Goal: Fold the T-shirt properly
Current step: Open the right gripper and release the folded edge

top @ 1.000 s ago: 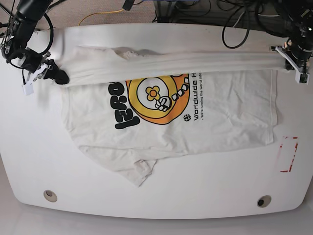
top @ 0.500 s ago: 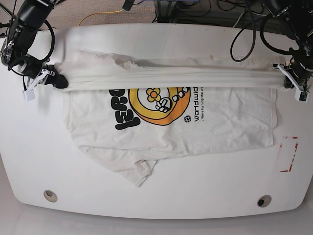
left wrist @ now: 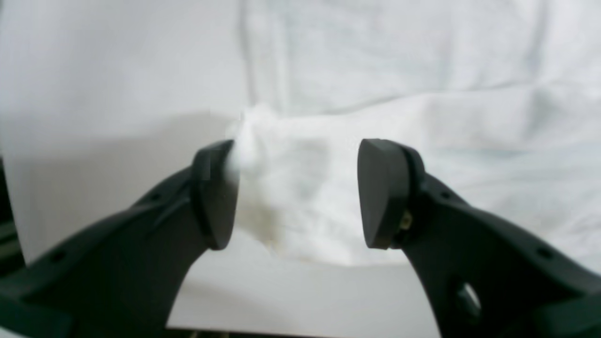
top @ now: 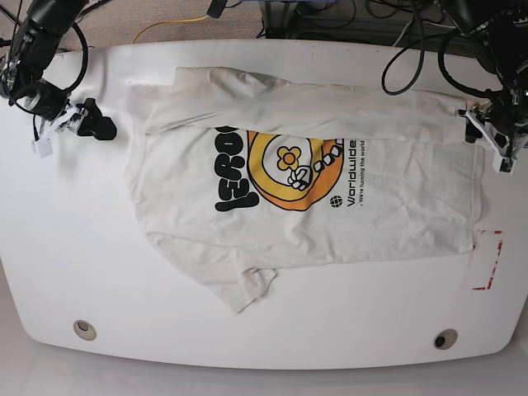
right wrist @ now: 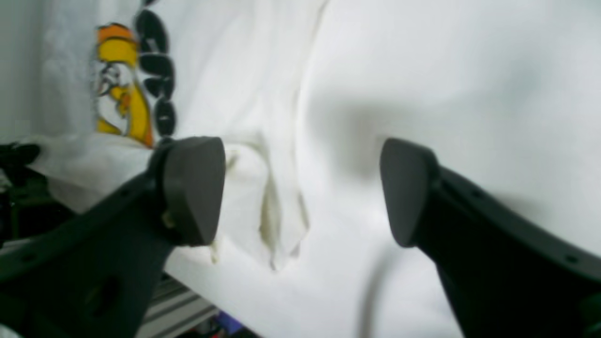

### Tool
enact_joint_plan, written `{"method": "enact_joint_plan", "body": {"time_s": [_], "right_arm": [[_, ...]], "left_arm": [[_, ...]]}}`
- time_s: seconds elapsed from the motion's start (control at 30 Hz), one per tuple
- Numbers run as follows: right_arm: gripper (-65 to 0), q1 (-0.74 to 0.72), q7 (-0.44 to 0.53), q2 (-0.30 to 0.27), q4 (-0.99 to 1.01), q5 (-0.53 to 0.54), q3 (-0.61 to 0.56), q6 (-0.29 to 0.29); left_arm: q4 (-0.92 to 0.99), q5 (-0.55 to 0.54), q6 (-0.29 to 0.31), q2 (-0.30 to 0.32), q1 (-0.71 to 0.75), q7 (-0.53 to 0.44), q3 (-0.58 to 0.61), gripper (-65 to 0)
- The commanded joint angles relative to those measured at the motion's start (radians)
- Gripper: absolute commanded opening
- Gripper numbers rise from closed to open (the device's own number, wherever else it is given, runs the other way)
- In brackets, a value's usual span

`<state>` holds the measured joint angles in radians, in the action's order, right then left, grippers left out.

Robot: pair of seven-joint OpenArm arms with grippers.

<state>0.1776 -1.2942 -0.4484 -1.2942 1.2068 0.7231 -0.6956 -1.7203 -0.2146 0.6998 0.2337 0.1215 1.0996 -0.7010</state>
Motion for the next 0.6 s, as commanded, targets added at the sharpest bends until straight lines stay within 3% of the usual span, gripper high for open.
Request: {"method": "enact_joint_plan", "body": {"time_s": [0.0, 0.23, 0.4, 0.57], "right_arm": [[-15.5, 0.036, 0.003, 0.0, -0.065, 0.058, 0.014, -0.003], [-15.5, 0.207, 0.0, 0.069, -0.23, 0.126, 0.011, -0.003], [-15.5, 0.288, 0.0, 0.132, -0.322, 0.124, 0.003, -0.003], [-15.5, 0.336, 0.006, 0.142, -0.333, 0.121, -0.053, -0.003]], "left_arm": [[-0.03, -0.006, -0.002, 0.022, -0.01, -0.016, -0.004, -27.9], [-0.063, -0.006, -0.002, 0.025, -0.024, -0.016, -0.009, -27.9], [-0.07, -0.007, -0.002, 0.065, -0.038, -0.016, -0.01, -27.9], [-0.07, -0.007, -0.002, 0.066, -0.055, -0.016, -0.064, -27.8]]}}
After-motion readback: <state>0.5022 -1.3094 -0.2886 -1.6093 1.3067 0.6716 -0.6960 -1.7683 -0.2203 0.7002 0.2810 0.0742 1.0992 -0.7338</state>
